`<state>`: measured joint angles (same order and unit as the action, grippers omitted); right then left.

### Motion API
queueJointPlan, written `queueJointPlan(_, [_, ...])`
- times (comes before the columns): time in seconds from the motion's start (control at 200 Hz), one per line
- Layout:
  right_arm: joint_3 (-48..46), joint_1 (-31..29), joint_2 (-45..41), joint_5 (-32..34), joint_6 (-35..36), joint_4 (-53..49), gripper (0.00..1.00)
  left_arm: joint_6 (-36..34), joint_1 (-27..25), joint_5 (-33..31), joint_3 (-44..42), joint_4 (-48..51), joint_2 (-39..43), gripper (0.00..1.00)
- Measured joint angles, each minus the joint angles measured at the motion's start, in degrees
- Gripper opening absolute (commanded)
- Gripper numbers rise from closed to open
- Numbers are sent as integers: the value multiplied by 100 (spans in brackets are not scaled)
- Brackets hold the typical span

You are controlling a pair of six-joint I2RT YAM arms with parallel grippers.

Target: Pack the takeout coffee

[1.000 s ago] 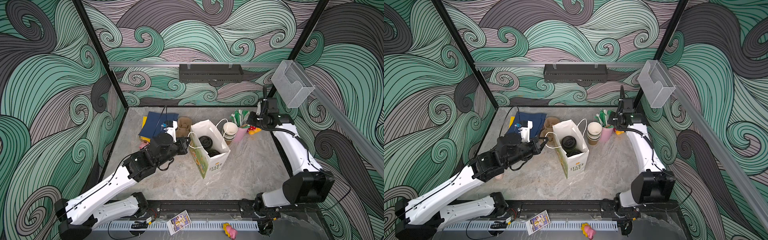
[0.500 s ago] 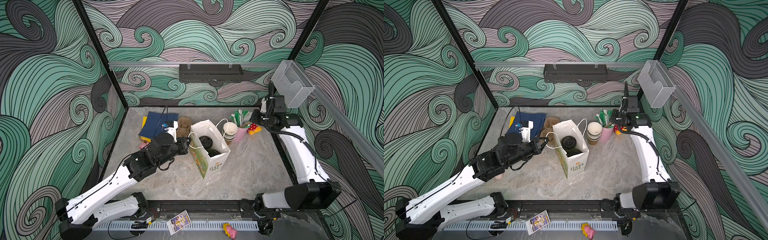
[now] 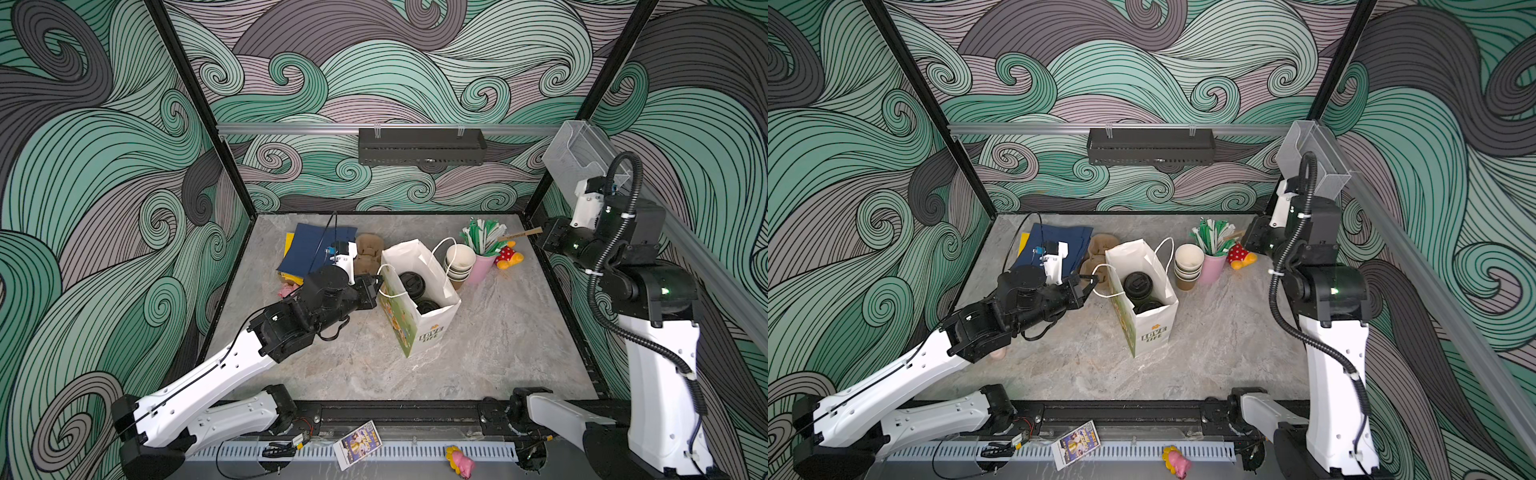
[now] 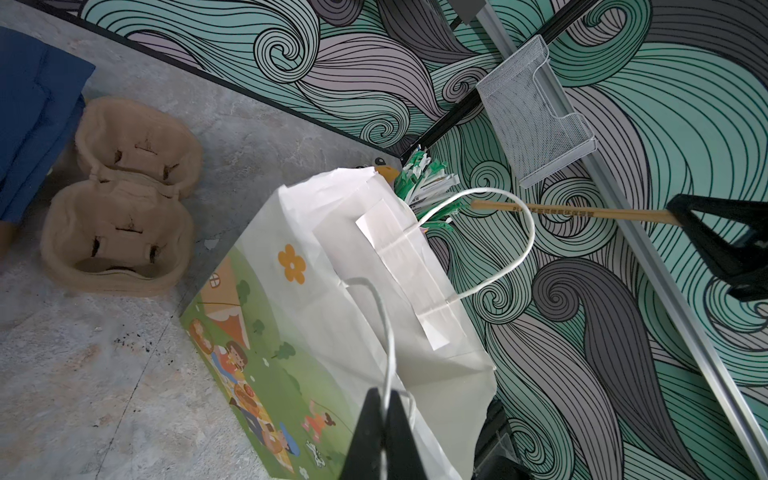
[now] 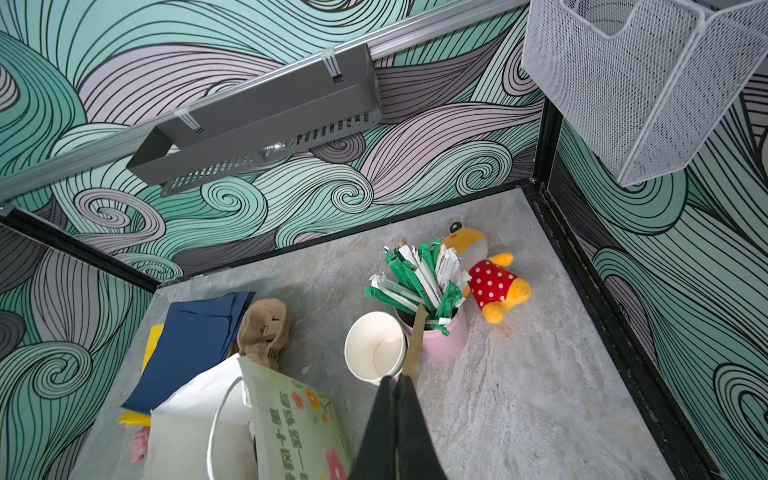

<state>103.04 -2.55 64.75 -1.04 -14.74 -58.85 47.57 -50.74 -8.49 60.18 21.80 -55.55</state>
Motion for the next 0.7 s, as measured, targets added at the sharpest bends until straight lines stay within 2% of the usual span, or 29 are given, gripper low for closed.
queueJointPlan(0.125, [369,0,-57,-201,129,-544,0,-107,0,-22,0,13,17,49])
queueJointPlan(0.26, [627,0,-264,-581,245,-1329,0,-466,0,-229,46,216,186,63])
queueJointPlan(0.385, [726,-4,-481,-1027,365,-2039,0,-1104,0,-420,391,468,426,67])
queueJointPlan(0.515, [680,-142,-726,-1526,402,-2538,0,-1993,-122,-111,1180,496,306,68])
queueJointPlan(0.695, [592,-426,-857,-2133,402,-2865,0,-3381,-1049,658,2269,496,-588,70])
